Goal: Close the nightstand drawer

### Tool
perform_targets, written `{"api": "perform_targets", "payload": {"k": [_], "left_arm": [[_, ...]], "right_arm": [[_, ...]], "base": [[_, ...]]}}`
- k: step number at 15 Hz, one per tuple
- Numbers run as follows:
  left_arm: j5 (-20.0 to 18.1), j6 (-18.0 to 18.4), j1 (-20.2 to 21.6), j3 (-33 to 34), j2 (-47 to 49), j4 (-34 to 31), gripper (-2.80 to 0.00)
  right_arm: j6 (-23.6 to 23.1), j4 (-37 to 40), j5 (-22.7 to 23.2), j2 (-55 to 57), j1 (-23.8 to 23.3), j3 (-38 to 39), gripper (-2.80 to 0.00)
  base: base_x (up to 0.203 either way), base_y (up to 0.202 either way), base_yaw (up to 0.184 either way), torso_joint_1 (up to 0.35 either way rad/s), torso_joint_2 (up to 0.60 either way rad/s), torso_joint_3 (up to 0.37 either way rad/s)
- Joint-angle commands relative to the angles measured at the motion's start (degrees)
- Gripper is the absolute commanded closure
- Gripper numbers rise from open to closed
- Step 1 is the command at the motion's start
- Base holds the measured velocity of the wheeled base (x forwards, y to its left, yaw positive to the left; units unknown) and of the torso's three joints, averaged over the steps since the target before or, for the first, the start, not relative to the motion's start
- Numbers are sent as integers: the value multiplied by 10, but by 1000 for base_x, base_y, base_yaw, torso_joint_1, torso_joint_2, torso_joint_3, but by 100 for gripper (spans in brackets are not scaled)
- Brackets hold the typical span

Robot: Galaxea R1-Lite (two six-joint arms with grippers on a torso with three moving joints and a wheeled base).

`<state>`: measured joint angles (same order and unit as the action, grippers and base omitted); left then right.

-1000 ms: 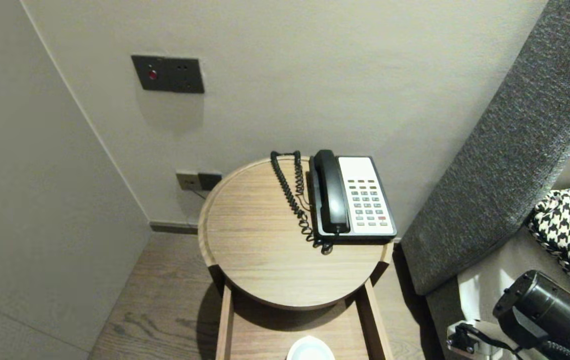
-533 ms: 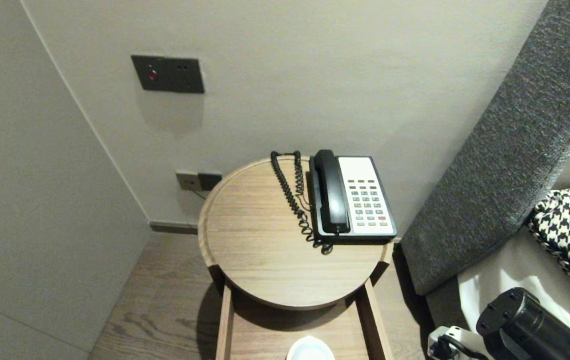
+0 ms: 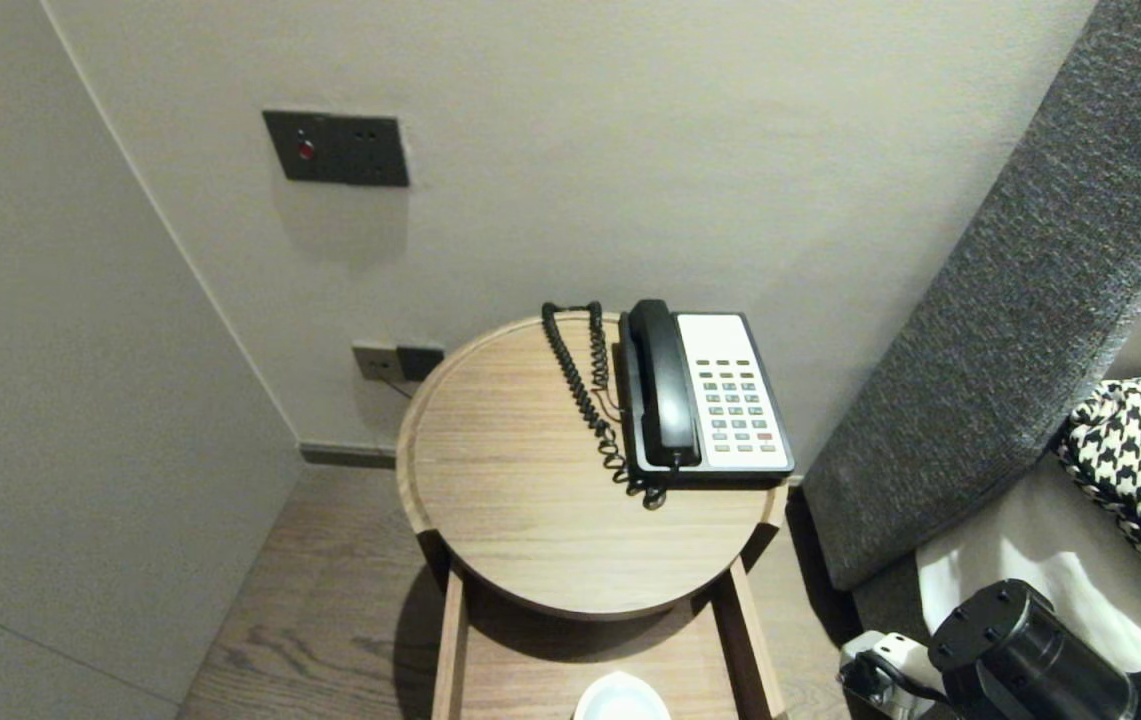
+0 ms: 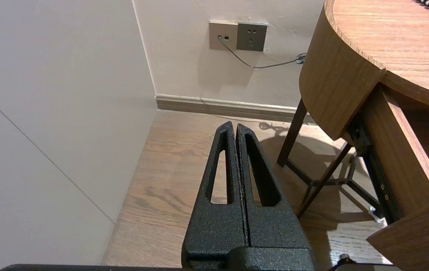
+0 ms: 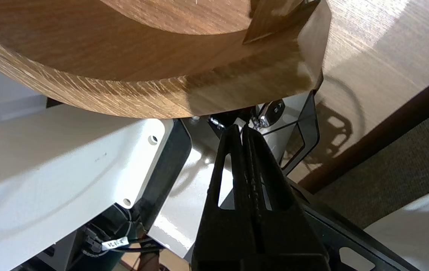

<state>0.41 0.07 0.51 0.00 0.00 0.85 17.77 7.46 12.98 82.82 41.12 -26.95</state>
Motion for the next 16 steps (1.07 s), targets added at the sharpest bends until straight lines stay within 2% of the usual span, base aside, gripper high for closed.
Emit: {"api": "perform_targets", "payload": {"k": [1,3,6,13,16], "left_arm": [[0,0,0,0,-1,0,0],[0,0,0,0,-1,0,0],[0,0,0,0,-1,0,0],[0,0,0,0,-1,0,0],[0,0,0,0,-1,0,0]], "right_arm": [[2,-7,-1,12,5,1,0],[8,-32,-12,12,5,10,0],[34,-119,-66,27,24,36,0],[74,-200,-99,60,35,35,0],[77,-249,-131,103,35,30,0]], "base": [[0,0,0,0,0,0],[0,0,0,0,0,0],[0,0,0,0,0,0],[0,0,0,0,0,0],[0,0,0,0,0,0]]}}
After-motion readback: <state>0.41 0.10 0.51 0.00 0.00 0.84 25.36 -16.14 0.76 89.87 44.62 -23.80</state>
